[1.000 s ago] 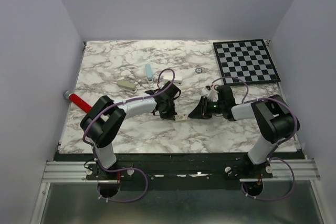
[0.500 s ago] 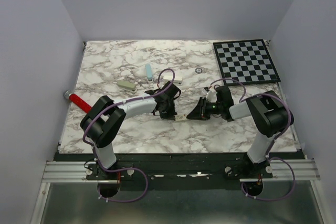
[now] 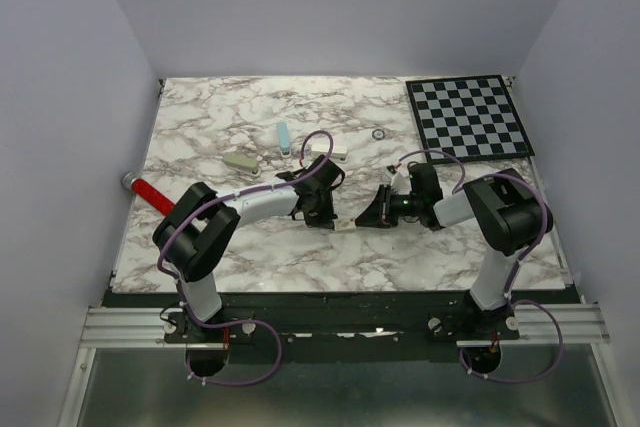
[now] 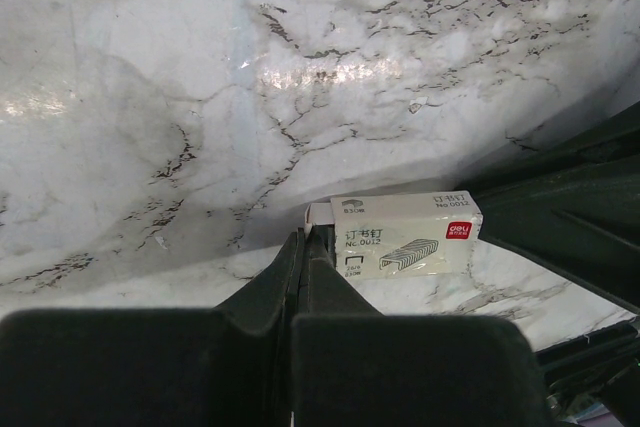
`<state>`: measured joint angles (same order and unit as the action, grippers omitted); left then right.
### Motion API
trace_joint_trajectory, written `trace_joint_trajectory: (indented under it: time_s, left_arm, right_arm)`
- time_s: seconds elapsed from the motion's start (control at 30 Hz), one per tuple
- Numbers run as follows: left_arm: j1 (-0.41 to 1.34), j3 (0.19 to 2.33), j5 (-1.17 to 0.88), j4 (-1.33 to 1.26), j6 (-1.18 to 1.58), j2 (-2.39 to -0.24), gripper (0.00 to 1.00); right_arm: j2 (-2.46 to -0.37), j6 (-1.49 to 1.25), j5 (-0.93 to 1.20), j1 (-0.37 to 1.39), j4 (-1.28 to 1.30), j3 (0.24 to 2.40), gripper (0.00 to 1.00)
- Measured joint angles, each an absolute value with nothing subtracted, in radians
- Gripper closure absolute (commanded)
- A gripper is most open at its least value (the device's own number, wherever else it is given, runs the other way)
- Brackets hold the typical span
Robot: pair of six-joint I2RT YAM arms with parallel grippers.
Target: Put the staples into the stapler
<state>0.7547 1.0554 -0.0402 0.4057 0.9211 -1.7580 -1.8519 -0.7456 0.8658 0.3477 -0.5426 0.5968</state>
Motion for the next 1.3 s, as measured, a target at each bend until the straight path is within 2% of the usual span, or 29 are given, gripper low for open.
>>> trace_joint_trajectory:
  time_s: [0.23,1.2,1.27,1.3]
  left_arm:
    - [0.755,1.055,-0.041,0.405,0.921,-1.757,1.0]
    - [0.739,1.025,-0.033,0.422,0.901,-1.711,1.0]
    - [0.738,1.024,-0.032,0.428,0.9,-1.711,1.0]
    - [0.737,1.024,-0.032,0.429,0.9,-1.711,1.0]
  right_arm:
    - [-1.858,-0.762,0.883,0.348,-0.572,0.597,0.98]
    - [-1.856,-0.784,0.907,0.338,-0.627,0.568,0.99]
    - [-1.855,-0.783,0.907,0.338,-0.627,0.568,0.94]
    - [-1.855,-0.783,0.907,0.338,-0.627,0.568,0.84]
